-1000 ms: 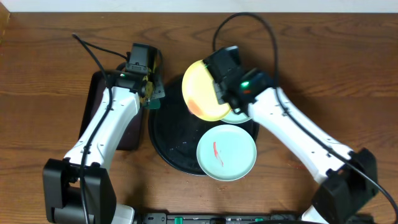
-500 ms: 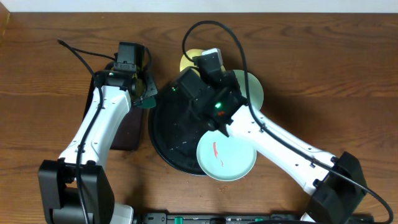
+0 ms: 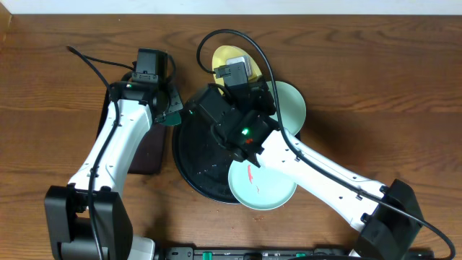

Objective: Clean dirty plates on tray and stack at the side
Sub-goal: 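Lift the yellow plate with the right gripper and carry it right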

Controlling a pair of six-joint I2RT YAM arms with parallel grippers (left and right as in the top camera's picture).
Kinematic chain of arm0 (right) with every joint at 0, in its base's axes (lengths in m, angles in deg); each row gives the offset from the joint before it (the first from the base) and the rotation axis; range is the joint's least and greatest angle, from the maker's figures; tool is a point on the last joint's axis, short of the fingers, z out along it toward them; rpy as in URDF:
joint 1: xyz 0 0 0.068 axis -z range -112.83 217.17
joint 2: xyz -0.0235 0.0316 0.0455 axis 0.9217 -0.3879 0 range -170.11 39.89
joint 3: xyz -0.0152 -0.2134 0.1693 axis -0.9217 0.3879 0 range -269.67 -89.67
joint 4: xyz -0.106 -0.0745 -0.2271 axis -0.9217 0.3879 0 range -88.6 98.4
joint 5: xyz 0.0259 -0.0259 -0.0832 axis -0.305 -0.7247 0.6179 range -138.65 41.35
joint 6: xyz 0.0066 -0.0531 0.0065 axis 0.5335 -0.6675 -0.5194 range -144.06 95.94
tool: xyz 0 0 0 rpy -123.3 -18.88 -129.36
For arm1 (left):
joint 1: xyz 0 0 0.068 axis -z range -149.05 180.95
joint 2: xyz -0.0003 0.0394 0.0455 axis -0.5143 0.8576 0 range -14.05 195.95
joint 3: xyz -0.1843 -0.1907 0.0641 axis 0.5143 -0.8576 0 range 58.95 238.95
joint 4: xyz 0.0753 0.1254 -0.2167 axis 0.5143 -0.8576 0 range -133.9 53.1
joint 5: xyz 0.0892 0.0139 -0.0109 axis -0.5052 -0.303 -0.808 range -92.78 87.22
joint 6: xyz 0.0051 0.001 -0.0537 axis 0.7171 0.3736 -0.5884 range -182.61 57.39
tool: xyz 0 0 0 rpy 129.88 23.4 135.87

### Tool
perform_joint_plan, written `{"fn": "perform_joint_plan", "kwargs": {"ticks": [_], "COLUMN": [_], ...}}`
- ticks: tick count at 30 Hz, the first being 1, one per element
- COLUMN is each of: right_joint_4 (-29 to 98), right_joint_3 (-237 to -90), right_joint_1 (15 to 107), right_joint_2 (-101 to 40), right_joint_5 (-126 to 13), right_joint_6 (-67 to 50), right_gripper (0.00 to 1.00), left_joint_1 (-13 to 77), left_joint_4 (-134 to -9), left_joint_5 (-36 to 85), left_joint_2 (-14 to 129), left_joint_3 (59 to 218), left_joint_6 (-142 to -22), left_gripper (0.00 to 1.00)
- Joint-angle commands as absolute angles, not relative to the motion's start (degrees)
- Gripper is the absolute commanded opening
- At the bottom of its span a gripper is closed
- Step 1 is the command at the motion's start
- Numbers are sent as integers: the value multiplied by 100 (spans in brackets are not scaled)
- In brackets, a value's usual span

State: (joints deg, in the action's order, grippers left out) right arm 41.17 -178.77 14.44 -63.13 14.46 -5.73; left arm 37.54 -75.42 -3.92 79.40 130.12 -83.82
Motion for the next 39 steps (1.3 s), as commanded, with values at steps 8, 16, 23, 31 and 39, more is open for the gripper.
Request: {"fn": "perform_joint_plan", "kwargs": {"ticks": [8, 16, 23, 31, 39], "right_joint_4": [4104, 4421, 4862, 5277, 6394], "right_joint_3": [-17886, -17886, -17888, -17888, -17886], "right_joint_1": [1388, 1455, 2334, 4168, 6325], "right_joint_2": [-6287, -6287, -6206, -5758, -5452], "right_joint_5": [1741, 264, -2687, -5489, -5710], "right_joint_6": [-654, -589, -567, -593, -610], "right_gripper": [1, 1, 1, 1, 1], "left_joint_1": [3750, 3750, 3750, 3752, 3850], "left_joint_4": [-7527, -7527, -7529, -7529, -7566], "left_joint_5": [-342, -342, -342, -340, -338], "left_joint_2": [7918, 7918, 7918, 7918, 7918], "left_joint_3": [13106, 13106, 13106, 13106, 13106], "left_joint_6": [-8432, -8432, -8432, -8432, -8358], "left_gripper": [8, 8, 8, 8, 8]}}
